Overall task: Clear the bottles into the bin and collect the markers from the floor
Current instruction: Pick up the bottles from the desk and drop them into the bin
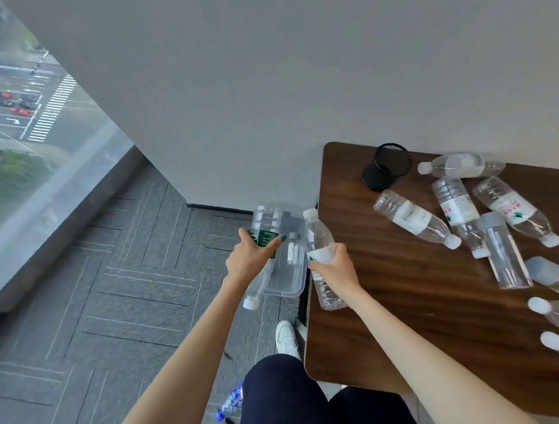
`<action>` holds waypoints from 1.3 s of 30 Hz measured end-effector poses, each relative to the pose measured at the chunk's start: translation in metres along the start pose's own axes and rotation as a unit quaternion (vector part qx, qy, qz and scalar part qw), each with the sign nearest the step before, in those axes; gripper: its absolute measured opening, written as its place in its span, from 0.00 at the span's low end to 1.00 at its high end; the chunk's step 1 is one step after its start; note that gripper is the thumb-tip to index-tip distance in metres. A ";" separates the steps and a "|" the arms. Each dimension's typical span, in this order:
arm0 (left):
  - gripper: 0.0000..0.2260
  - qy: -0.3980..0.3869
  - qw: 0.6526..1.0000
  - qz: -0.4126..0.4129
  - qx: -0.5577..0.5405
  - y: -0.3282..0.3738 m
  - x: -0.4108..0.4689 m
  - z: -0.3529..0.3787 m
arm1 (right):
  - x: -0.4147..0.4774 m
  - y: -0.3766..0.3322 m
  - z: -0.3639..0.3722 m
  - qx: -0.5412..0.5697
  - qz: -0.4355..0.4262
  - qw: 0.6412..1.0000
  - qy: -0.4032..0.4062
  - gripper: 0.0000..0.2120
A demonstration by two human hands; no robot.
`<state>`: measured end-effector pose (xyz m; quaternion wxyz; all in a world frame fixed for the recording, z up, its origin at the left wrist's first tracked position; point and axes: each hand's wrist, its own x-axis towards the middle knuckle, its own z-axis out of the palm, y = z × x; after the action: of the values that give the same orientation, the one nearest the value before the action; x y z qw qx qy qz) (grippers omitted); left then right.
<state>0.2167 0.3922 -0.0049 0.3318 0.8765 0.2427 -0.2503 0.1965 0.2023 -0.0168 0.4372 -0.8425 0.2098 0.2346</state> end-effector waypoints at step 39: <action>0.08 -0.030 0.984 0.098 -0.149 -0.055 0.013 -0.011 | 0.017 -0.029 0.032 -0.109 -0.052 0.993 0.020 0.13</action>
<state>0.1972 0.4396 -0.0304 0.4888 0.8288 0.1801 -0.2042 0.2195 0.2414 -0.0243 0.3503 -0.8993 0.1481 0.2157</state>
